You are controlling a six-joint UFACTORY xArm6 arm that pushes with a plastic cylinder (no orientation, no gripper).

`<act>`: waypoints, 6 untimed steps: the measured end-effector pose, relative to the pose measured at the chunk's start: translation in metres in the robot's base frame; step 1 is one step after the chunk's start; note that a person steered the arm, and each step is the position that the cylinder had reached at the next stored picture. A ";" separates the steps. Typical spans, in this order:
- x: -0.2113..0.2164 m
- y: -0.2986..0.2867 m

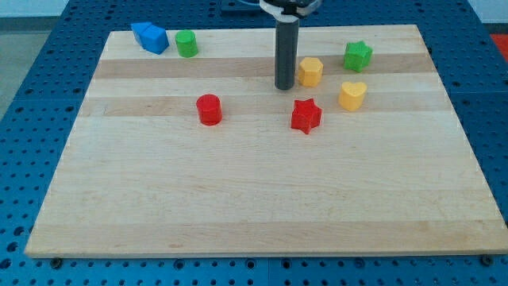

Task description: Move the yellow hexagon to the bottom of the green star

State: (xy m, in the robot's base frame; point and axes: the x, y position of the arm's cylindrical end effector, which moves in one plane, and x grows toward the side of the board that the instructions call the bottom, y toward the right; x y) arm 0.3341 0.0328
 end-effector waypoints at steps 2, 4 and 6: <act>-0.023 0.038; -0.023 0.073; -0.023 0.077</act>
